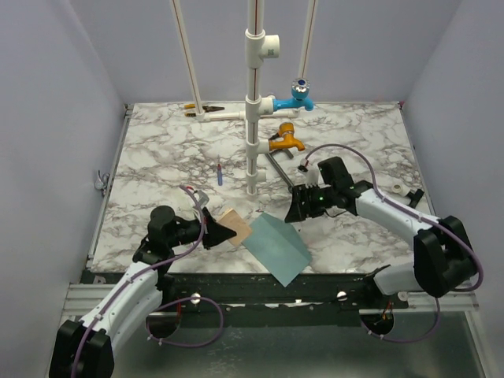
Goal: Place the letter into the envelope and seal it
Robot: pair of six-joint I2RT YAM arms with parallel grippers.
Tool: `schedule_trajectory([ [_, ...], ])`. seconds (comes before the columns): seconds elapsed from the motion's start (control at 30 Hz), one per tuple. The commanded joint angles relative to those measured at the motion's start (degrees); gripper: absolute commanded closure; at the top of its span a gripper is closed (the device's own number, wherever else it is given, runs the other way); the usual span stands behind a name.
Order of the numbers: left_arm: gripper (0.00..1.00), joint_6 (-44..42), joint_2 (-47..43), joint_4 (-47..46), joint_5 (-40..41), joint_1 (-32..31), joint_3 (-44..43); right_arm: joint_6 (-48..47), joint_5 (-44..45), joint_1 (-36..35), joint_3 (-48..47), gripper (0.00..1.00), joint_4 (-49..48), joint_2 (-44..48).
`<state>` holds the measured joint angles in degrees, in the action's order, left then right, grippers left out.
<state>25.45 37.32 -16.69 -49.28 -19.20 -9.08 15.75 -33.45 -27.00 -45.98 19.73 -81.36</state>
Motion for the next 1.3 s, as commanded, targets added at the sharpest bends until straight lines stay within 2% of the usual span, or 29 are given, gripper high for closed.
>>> schedule_trajectory([
  [0.0,1.00,-3.5,1.0,-1.2,-4.7,-0.5,-1.5,-8.4,5.5,-4.4,-1.7,0.35,6.1,7.4],
  [0.1,1.00,-5.0,1.9,-1.6,-7.1,-1.2,-2.3,-12.0,3.7,-13.7,0.3,0.29,2.0,13.7],
  [0.17,1.00,-6.6,2.4,-1.6,-8.9,-1.9,-3.1,-10.9,3.9,-17.9,3.8,0.25,-6.1,17.8],
  [0.23,1.00,-8.1,2.8,-1.6,-10.6,-2.7,-3.8,-6.4,3.0,-18.5,7.8,0.24,-16.7,20.6],
  [0.27,1.00,-8.9,3.1,-1.6,-11.6,-3.2,-4.1,-4.2,3.9,-18.6,9.9,0.16,-22.9,21.5],
  [0.37,1.00,-10.8,3.9,-1.6,-14.1,-5.2,-4.5,0.5,4.1,-19.0,13.0,0.12,-35.2,21.5],
  [0.47,1.00,-11.6,4.8,-1.7,-14.5,-6.8,-4.8,0.9,3.2,-19.7,11.5,0.12,-37.8,17.8],
  [0.6,1.00,-12.3,5.8,-1.7,-13.0,-7.6,-5.4,-1.2,0.0,-21.8,10.6,0.00,-39.2,14.5],
  [0.77,1.00,-13.7,6.7,-1.7,-13.8,-9.2,-6.3,-0.3,-3.5,-22.4,11.0,0.01,-42.0,12.2],
  [0.83,1.00,-13.8,7.1,-1.7,-13.2,-10.0,-6.5,0.7,-4.7,-22.8,11.2,0.06,-44.3,10.7],
  [0.9,1.00,-13.8,7.4,-1.7,-13.1,-10.2,-6.5,1.2,-5.2,-23.0,10.7,0.21,-44.5,9.4],
  [0.97,1.00,-13.7,7.5,-1.7,-13.1,-10.2,-6.6,0.8,-5.0,-23.0,10.7,0.40,-44.0,8.8],
  [1.07,1.00,-14.0,7.6,-1.7,-12.9,-10.4,-6.6,1.4,-5.2,-23.0,11.2,0.81,-44.5,8.7],
  [1.13,1.00,-13.9,7.6,-1.7,-12.5,-10.6,-6.5,2.2,-5.4,-23.0,12.2,0.98,-45.8,9.6],
  [1.27,1.00,-14.2,7.9,-1.7,-9.8,-11.4,-6.3,4.8,-5.5,-23.0,13.7,0.99,-47.8,11.1],
])
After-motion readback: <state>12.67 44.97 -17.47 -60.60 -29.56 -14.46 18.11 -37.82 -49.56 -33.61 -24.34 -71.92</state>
